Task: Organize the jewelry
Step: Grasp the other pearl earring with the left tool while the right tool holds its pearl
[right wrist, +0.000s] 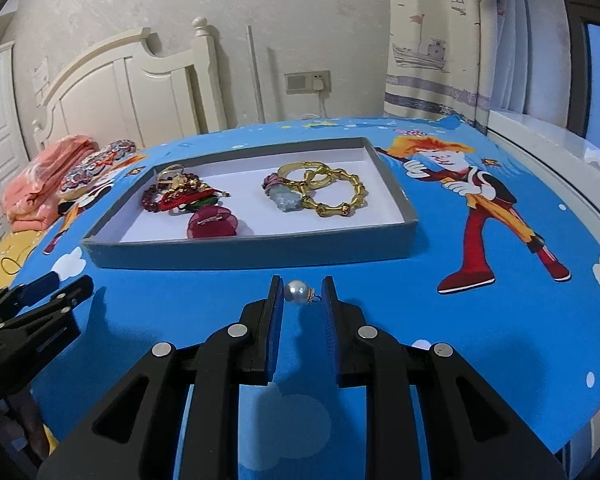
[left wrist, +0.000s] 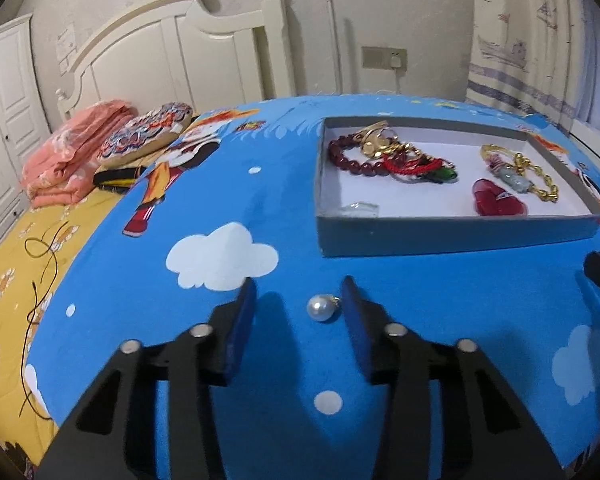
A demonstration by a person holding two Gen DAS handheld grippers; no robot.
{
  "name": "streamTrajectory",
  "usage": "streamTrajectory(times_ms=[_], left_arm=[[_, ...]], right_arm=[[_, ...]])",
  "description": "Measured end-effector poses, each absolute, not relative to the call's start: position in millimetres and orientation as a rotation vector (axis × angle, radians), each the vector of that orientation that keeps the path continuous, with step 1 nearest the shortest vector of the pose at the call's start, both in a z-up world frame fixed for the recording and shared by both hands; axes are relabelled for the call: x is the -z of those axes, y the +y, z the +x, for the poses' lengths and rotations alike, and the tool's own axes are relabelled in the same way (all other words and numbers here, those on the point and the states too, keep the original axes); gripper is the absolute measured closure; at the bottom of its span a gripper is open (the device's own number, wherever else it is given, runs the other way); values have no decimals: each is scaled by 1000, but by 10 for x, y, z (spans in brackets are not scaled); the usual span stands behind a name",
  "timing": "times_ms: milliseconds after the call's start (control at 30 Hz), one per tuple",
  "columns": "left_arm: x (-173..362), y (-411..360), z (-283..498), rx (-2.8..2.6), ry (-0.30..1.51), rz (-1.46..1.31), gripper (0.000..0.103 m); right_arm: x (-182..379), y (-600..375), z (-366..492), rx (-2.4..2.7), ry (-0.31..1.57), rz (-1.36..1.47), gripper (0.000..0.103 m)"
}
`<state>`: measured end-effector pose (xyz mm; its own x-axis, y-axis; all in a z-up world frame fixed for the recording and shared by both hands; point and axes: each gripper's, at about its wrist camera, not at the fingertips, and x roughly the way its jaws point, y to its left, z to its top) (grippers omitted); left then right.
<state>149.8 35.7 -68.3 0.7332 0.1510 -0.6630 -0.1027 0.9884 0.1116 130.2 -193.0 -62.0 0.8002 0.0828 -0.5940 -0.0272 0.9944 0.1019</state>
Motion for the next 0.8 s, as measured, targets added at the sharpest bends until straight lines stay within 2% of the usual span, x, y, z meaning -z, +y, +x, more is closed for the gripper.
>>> streamTrajectory(times_ms=[100, 133, 167, 800], left_arm=[[692, 367, 1487, -116, 733, 52, 78], [699, 344, 1480, -107, 729, 59, 87], [705, 323, 1475, -102, 726, 67, 90], [639, -17, 1019, -22, 597, 29, 90]], right_arm=[[654, -1906, 1271, -88, 642, 75, 83], [671, -1900, 1264, -96, 643, 72, 83], [681, -1894, 1260, -100, 643, 71, 84], [634, -1883, 1090, -118, 593, 37, 83]])
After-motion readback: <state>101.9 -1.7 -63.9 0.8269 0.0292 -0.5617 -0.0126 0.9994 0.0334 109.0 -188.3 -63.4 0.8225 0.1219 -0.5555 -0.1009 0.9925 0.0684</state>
